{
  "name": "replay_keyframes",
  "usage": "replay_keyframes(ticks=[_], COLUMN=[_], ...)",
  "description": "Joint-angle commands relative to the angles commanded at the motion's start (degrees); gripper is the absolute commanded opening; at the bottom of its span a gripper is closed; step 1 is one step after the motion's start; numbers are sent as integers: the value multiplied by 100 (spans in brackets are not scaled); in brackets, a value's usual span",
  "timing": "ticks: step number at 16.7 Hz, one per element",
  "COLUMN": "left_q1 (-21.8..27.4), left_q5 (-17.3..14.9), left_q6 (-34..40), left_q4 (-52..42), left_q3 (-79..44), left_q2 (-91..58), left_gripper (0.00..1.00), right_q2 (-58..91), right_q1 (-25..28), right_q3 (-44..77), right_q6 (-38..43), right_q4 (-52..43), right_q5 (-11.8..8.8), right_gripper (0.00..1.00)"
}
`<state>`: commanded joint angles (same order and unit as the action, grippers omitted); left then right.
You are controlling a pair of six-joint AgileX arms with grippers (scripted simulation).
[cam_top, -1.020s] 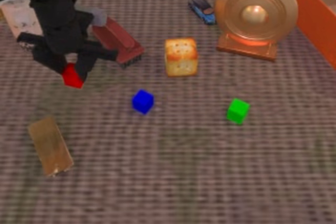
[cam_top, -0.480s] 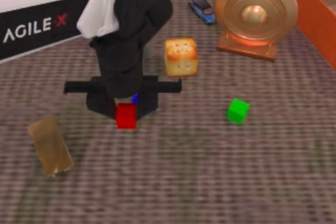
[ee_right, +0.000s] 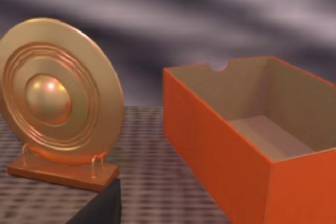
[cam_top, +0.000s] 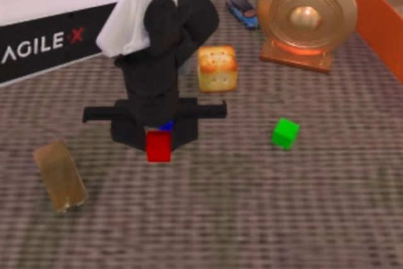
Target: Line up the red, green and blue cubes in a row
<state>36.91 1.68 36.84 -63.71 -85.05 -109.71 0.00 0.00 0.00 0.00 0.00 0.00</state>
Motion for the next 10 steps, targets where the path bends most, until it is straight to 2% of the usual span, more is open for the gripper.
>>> replay_keyframes(ticks=[7,10], left_q1=[-11,-8], left_q5=[-3,2], left_q6=[-17,-19], left_q4=[1262,1466], left_q3=[843,995], left_q2=[-375,-452], left_gripper=[0,0], right_q2=[0,0], right_q1=[0,0], right_q3=[0,0], right_q6=[0,0], right_q4=[0,0], right_q5=[0,0], right_gripper=[100,100])
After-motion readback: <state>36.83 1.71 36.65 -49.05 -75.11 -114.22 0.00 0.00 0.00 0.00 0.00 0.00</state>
